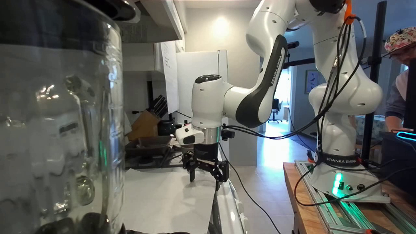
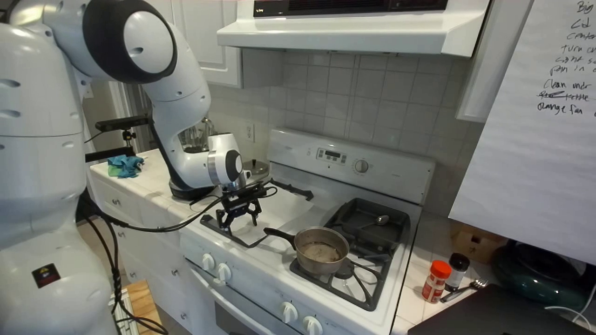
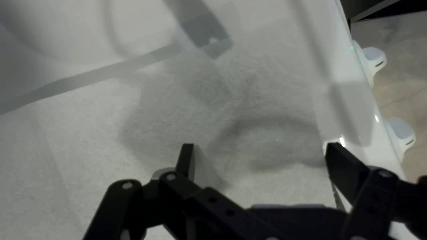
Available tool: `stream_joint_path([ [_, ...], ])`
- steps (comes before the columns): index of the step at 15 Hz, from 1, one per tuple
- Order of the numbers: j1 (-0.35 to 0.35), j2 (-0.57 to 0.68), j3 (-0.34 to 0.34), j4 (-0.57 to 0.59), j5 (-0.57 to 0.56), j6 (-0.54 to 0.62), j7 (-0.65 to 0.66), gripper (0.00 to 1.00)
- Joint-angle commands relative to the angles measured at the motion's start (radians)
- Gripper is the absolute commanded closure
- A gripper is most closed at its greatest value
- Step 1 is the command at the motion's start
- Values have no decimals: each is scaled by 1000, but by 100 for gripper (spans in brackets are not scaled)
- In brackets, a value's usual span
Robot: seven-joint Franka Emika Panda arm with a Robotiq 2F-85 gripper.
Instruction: Fold the paper towel in half
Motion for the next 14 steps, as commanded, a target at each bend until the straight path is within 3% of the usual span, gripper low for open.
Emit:
stream_joint_path([
  [1,4,14,-16,-18,-56,69,47,11],
  [2,4,14,-17,-20,-57,79,49,16],
  [4,3,8,-17,-24,-51,98,49,41],
  [6,1,-2,-15,-27,-41,111,44,50],
  [10,0,-26,-8,-32,-24,127,32,50],
  [12,-4,-35,8,-30,15,102,5,45],
  [14,-15,-53,37,-30,93,71,-45,49],
])
